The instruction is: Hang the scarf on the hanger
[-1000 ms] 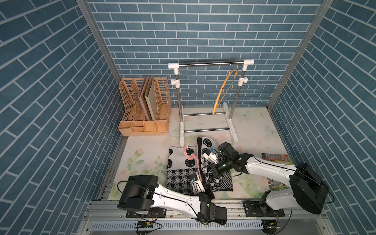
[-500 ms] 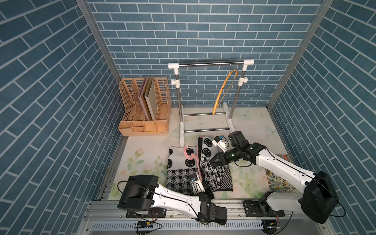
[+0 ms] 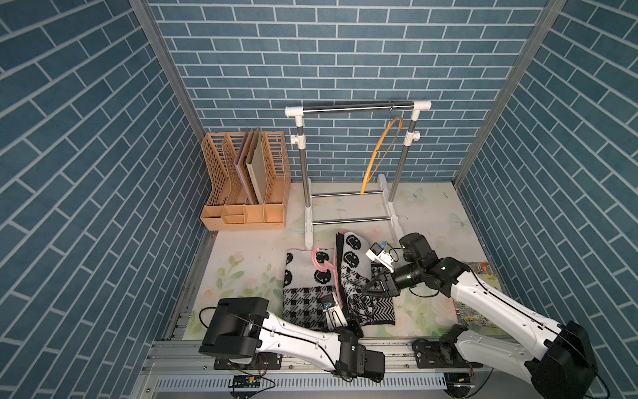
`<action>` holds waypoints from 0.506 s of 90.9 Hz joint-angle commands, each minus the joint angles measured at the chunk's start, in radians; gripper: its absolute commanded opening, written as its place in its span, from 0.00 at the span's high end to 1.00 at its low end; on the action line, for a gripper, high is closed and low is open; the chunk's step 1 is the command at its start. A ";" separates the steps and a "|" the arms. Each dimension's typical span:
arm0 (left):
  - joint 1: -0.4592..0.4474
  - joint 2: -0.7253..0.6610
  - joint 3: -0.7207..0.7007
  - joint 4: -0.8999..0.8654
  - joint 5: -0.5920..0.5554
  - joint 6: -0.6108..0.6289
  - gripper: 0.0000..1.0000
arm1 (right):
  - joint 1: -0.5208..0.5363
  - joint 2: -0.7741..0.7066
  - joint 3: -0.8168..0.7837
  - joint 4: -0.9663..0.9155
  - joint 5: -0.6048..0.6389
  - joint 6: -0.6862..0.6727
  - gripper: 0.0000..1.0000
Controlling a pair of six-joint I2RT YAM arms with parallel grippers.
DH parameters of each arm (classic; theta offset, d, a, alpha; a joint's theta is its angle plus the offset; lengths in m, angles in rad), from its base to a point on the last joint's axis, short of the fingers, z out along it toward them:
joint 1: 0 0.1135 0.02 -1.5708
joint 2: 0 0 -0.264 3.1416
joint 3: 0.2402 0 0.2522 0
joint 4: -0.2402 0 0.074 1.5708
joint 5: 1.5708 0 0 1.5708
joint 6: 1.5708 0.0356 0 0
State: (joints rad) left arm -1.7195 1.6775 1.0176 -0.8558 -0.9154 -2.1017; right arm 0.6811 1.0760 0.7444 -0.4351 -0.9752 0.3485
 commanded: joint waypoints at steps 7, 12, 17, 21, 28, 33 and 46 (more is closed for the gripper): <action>-0.134 0.010 0.009 -0.079 0.024 -0.225 1.00 | -0.026 0.004 0.044 0.085 0.049 0.030 0.72; -0.134 0.010 0.009 -0.083 0.024 -0.229 1.00 | -0.067 0.043 0.061 0.095 0.107 0.060 0.79; -0.135 0.007 0.009 -0.085 0.021 -0.229 1.00 | -0.106 0.091 0.070 0.119 0.153 0.108 0.89; -0.134 0.006 0.009 -0.087 0.021 -0.229 1.00 | -0.138 0.128 0.065 0.162 0.163 0.151 0.92; -0.134 0.008 0.012 -0.089 0.021 -0.228 1.00 | -0.172 0.189 0.024 0.295 0.138 0.251 0.93; -0.134 0.010 0.014 -0.090 0.022 -0.226 1.00 | -0.176 0.247 -0.005 0.407 0.093 0.318 0.94; -0.134 0.015 0.023 -0.090 0.012 -0.206 1.00 | -0.175 0.370 -0.017 0.567 0.063 0.384 0.96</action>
State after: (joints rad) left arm -1.7195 1.6775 1.0283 -0.8787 -0.9157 -2.1017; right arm 0.5049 1.3701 0.7475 -0.0731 -0.8799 0.6086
